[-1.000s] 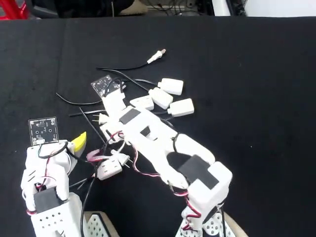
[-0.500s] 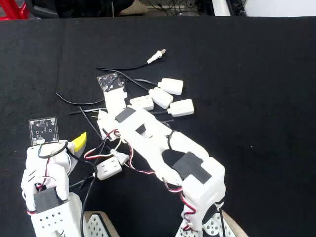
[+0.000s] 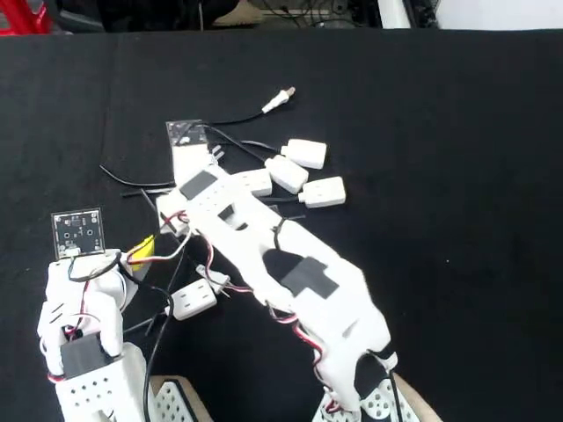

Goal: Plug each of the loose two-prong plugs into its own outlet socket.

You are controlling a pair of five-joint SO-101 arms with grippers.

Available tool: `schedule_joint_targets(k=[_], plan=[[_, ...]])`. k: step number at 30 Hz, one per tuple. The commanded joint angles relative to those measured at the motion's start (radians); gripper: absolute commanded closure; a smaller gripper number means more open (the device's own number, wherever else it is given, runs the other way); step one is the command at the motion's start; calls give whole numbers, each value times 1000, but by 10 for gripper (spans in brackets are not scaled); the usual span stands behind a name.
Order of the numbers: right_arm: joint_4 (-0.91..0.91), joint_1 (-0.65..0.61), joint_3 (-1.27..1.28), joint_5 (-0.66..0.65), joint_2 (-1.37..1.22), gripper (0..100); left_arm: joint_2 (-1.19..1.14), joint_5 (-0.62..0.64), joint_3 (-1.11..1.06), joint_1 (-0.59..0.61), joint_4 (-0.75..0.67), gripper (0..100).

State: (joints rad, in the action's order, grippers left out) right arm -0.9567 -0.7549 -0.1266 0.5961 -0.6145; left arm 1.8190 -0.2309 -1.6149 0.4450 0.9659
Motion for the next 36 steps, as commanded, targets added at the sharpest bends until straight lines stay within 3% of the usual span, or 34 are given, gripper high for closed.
schedule_joint_targets(k=[1, 6, 11, 13, 21, 28, 32, 36], plan=[[-15, 8, -79, 6, -54, 810, 5, -9, 4, 2, -18, 605], [-49, 9, -99, 6, -65, 979, 5, -9, 4, 2, -20, 605], [-181, 60, -105, -5, -64, 987, 5, -9, 2, 2, -18, 605], [-270, 86, -133, -64, -58, 987, 5, -9, 2, 2, -20, 605], [-546, 186, -166, -631, 265, 987, 5, -9, -12, 2, -26, 605], [-793, 293, -84, -1309, 470, 986, 5, -9, -16, 2, -26, 605], [-784, 331, 139, -1608, 506, 985, 5, -9, -16, 2, -26, 605], [-663, 338, 354, -1768, 570, 983, 5, -9, -18, 2, -26, 605]])
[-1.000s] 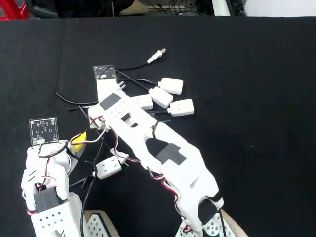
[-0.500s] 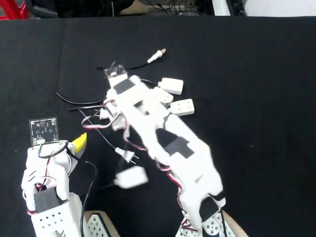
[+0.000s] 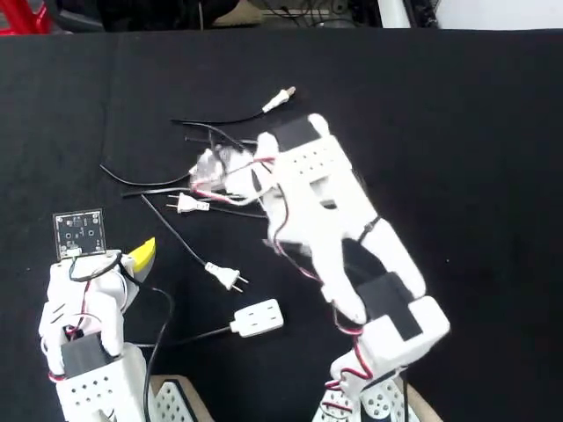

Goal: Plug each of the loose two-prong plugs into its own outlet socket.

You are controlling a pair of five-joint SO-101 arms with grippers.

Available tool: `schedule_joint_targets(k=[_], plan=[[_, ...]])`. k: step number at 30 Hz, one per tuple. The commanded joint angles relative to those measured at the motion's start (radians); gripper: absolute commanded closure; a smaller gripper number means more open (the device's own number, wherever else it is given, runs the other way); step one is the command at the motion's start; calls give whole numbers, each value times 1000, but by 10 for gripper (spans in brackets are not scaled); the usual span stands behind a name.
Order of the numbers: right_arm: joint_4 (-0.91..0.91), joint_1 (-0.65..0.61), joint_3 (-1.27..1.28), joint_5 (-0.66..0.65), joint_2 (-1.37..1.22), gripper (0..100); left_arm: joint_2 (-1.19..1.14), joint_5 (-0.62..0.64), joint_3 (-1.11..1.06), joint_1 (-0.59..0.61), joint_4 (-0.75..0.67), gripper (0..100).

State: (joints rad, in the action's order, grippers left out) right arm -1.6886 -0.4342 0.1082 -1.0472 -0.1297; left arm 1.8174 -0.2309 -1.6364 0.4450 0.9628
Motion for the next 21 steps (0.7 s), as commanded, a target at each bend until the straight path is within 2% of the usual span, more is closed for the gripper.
schedule_joint_targets(k=[1, 3, 7, 10, 12, 17, 21], plan=[[114, 15, 170, -176, 107, 981, 6, -9, 4, 2, -23, 605], [201, 14, 257, -245, 154, 930, 6, -9, 4, 2, -25, 605], [310, 43, 334, -193, 234, 736, 6, -11, 4, 4, -25, 605], [305, 84, 335, -147, 291, 688, 6, -17, 4, 4, -25, 605], [302, 118, 335, -18, 343, 688, 6, -43, 2, 2, -25, 605], [215, 186, 389, 414, 484, 721, 6, -48, 2, 2, -25, 605], [216, 183, 584, 585, 565, 778, 6, -48, 2, 2, -23, 605]])
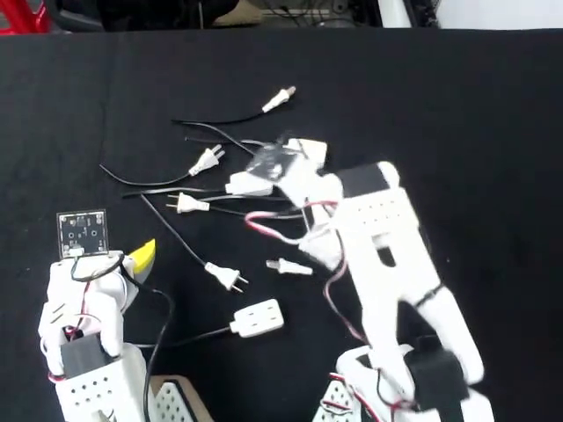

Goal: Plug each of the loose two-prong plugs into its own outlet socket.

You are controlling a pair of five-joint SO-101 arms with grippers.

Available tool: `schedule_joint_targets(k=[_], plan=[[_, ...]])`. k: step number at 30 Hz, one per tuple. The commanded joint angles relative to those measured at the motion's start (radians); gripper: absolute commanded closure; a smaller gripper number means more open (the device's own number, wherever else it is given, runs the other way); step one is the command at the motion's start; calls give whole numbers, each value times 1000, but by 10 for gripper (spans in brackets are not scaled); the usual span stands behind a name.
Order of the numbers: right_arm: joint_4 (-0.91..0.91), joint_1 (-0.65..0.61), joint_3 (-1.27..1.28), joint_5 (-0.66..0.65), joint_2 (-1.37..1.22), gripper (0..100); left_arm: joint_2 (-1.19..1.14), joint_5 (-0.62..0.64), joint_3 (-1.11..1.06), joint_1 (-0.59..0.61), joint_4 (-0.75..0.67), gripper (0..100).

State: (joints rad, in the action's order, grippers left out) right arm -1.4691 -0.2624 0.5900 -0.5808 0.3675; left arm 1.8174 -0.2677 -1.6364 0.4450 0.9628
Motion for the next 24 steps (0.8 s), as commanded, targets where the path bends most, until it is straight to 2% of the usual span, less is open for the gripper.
schedule_joint_targets(k=[1, 6, 13, 18, 22, 24], plan=[[18, 5, 156, 137, 91, 790, 6, -11, 2, 2, -23, 605], [92, -3, 328, 209, 145, 819, 6, -11, 2, 1, -23, 605], [118, -17, 289, 259, 64, 830, 5, -12, 1, -24, -21, 605], [279, -9, 239, 259, -143, 989, 5, -12, -8, -25, -23, 605], [364, 77, 137, 305, -321, 982, 5, -12, -5, -38, -21, 605], [367, 152, 48, 316, -392, 983, 3, -23, 8, -93, -6, 605]])
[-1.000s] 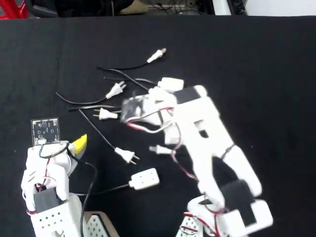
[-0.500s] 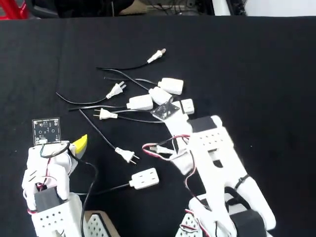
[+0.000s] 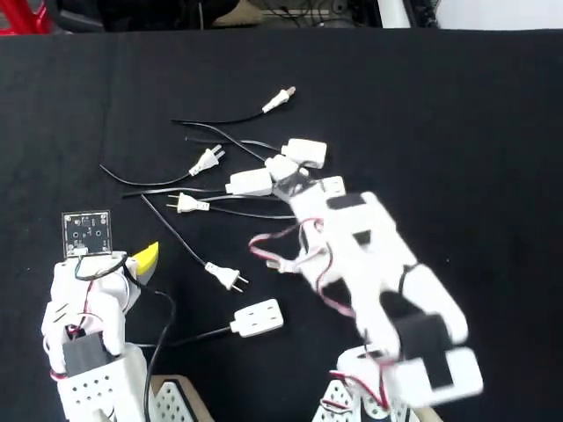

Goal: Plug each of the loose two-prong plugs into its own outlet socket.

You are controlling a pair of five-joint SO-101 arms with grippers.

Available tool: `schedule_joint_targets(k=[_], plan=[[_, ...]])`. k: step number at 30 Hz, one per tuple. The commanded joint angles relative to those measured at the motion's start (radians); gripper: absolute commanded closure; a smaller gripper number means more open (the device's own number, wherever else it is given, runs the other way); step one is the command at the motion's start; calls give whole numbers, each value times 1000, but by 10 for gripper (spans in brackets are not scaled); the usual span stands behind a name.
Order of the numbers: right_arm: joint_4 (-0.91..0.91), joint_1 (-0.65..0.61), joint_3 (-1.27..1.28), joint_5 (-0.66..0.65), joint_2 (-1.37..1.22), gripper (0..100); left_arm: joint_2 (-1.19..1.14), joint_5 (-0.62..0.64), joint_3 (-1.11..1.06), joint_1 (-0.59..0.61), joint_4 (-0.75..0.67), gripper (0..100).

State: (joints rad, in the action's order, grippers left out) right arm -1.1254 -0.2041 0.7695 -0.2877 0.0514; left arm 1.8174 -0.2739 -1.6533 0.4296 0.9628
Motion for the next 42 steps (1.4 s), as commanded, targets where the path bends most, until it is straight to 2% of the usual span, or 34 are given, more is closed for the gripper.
schedule_joint_targets(k=[1, 5, 10, 14, 18, 22, 27, 31, 37, 42], plan=[[20, 132, -180, 26, -107, 983, 2, -38, 42, -113, 20, 605], [-17, 247, -351, 29, -182, 982, 0, -89, 154, -340, 176, 605], [-86, 273, -421, 29, -194, 981, 0, -196, 248, -667, 342, 605], [-81, 290, -423, 61, -200, 981, -3, -318, 272, -849, 367, 605], [-5, 331, -386, 83, -202, 981, -129, -379, 263, -903, 281, 605], [25, 336, -351, 87, -202, 981, -468, -407, 326, -960, 153, 605], [28, 338, -337, 86, -203, 981, -911, -453, 535, -1099, 126, 605], [28, 336, -326, 81, -203, 981, -1155, -466, 616, -1116, -31, 605], [43, 336, -321, 78, -203, 981, -1392, -480, 631, -1113, -190, 605], [84, 331, -291, 78, -203, 981, -1447, -474, 631, -1104, -256, 606]])
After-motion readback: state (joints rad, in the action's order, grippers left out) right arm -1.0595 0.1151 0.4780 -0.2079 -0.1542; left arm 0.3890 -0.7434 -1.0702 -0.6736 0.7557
